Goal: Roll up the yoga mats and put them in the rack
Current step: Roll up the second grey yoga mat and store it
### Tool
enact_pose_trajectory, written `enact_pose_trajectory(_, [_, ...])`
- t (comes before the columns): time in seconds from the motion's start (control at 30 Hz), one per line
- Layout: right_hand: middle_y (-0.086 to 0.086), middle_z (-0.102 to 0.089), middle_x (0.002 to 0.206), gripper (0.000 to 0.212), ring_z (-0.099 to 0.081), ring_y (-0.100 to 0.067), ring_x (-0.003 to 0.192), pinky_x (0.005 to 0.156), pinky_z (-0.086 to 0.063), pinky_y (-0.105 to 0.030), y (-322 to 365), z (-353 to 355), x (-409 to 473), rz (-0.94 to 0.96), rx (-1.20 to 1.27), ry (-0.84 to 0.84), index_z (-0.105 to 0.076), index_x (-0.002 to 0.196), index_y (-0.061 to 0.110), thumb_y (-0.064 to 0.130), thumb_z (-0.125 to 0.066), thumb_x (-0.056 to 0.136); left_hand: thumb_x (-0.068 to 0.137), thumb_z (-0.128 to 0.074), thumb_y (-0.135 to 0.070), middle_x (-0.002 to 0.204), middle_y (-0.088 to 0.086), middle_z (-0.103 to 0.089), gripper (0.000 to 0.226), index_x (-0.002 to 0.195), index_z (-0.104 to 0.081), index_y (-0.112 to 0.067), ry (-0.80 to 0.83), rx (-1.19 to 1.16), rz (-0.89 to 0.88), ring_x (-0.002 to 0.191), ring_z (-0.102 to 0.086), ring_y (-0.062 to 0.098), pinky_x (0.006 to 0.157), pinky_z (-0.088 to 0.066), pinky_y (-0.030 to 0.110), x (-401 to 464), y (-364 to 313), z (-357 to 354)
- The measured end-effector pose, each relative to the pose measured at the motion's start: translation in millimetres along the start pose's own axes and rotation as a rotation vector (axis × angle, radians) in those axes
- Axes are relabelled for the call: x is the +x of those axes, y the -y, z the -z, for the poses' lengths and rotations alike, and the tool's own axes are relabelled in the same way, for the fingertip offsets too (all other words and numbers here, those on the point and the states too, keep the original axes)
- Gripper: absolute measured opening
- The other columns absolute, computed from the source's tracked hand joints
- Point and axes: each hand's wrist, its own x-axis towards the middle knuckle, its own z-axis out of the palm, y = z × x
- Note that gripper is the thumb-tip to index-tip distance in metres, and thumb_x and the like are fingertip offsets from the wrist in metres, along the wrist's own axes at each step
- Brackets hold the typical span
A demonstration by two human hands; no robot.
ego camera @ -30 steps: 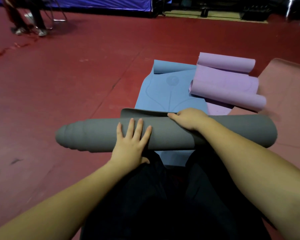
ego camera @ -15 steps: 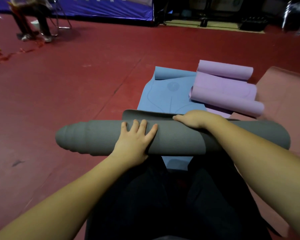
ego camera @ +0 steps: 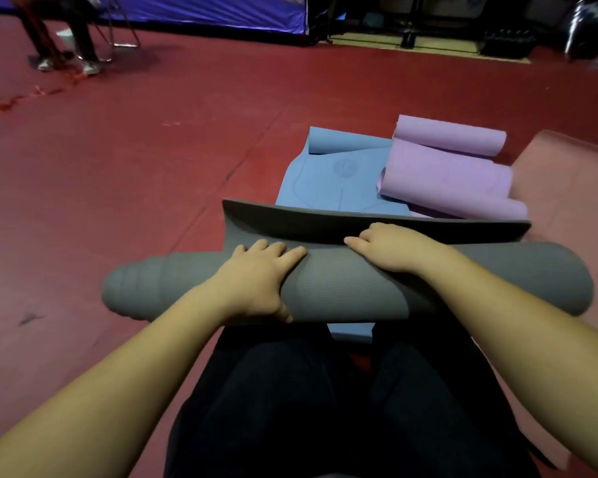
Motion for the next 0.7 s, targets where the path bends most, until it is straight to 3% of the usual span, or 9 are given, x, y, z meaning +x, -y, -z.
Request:
enact_pose_trajectory(0.13, [-0.006,-0.062,0.120,0.065,-0.056,-0.029,0.112,0.092,-0.044,-0.041,5.5,-13.1,-6.3,-0.025,-0.051,-0.081,-0.063,0.116,0.022,0.067,-0.020,0.096,0.058,-0.083,-0.061,0.149,-0.004,-0.040,0.120,0.154,-0.016,-0.036,0.163,-0.156,0.017,0.131,-0.037,0.024,0.106,-0.038,0.046,21.3,12.7,13.1])
enact_pose_trajectory(0.27, [-0.005,-0.063,0.119,0.063,-0.055,-0.029,0.111,0.090,-0.039,-0.041,14.2,-29.9,-8.9,-0.039,-0.171,-0.283,-0.061,0.121,0.023,0.065,-0.022,0.096,0.053,-0.090,-0.051,0.150,0.000,-0.042,0.121,0.153,-0.023,-0.038,0.299,-0.328,0.039,0.132,-0.041,0.023,0.108,-0.039,0.038,45.6,26.1,24.5])
enact_pose_trajectory(0.43, [-0.004,-0.067,0.104,0.057,-0.059,-0.028,0.097,0.075,-0.035,-0.038,12.0,-29.5,4.4,-0.068,-0.147,-0.285,-0.065,0.101,0.022,0.061,-0.023,0.096,0.047,-0.088,-0.055,0.145,-0.002,-0.045,0.122,0.151,-0.027,-0.038,0.372,-0.450,0.059,0.128,-0.044,0.021,0.108,-0.040,0.043,61.3,36.8,19.3])
enact_pose_trajectory(0.53, [-0.004,-0.067,0.101,0.058,-0.059,-0.027,0.095,0.073,-0.035,-0.036,7.8,-25.6,14.6,-0.064,-0.110,-0.253,-0.066,0.100,0.022,0.061,-0.023,0.095,0.054,-0.077,-0.060,0.148,-0.007,-0.041,0.111,0.151,-0.034,-0.030,0.219,-0.381,0.019,0.130,-0.036,0.016,0.108,-0.038,0.043,54.2,36.1,12.4])
enact_pose_trajectory(0.6, [-0.004,-0.067,0.103,0.061,-0.059,-0.026,0.096,0.075,-0.040,-0.036,4.3,-22.4,21.0,-0.074,-0.083,-0.217,-0.067,0.103,0.023,0.062,-0.022,0.094,0.059,-0.065,-0.063,0.143,-0.008,-0.044,0.095,0.146,-0.043,-0.032,-0.001,-0.343,-0.015,0.127,-0.036,0.017,0.104,-0.040,0.045,41.0,29.7,6.0])
enact_pose_trajectory(0.7, [-0.006,-0.067,0.107,0.062,-0.054,-0.025,0.090,0.078,-0.044,-0.037,1.9,-14.5,31.9,-0.100,-0.046,-0.100,-0.068,0.103,0.022,0.061,-0.020,0.094,0.061,-0.055,-0.064,0.138,0.007,-0.050,0.089,0.141,-0.051,-0.026,-0.298,-0.143,-0.062,0.125,-0.046,0.033,0.106,-0.038,0.055,17.3,7.6,-25.1])
